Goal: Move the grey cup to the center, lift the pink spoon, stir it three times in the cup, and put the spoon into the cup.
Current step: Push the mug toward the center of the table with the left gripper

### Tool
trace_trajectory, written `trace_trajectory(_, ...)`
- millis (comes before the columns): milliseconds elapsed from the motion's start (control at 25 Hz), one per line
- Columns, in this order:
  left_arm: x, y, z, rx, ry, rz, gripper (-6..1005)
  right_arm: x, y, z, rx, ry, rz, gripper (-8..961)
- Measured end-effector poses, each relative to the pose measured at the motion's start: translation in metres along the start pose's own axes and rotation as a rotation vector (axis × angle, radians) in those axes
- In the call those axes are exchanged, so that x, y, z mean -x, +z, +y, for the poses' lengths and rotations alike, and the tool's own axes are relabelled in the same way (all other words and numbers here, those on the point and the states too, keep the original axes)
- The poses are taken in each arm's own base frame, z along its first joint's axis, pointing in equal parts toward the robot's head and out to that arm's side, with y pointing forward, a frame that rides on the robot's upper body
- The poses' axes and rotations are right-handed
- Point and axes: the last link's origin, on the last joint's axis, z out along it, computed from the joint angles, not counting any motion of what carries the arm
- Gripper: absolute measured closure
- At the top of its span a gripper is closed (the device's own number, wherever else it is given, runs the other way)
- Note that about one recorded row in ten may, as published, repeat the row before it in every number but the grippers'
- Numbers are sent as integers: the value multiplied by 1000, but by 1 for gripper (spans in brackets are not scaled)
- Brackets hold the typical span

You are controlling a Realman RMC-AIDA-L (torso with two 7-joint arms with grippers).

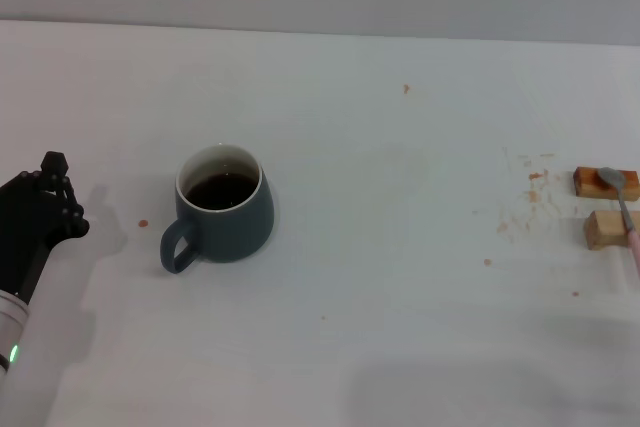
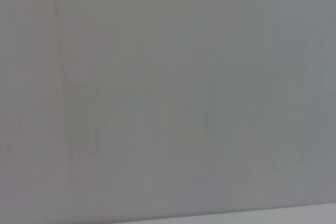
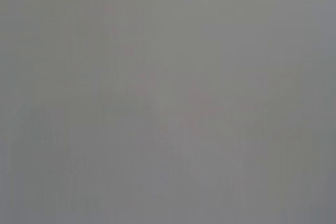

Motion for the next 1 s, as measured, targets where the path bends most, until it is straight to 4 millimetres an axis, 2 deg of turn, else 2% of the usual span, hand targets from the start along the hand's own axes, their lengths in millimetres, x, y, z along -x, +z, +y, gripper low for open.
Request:
trace_trajectory(760,1,1,-1,-3,3,-9,1001,-1,3,1,9,-3,3,198)
trace_trajectory(1000,1,9,2,15,8,-26,1001,-1,0,0,7,-4,2,198)
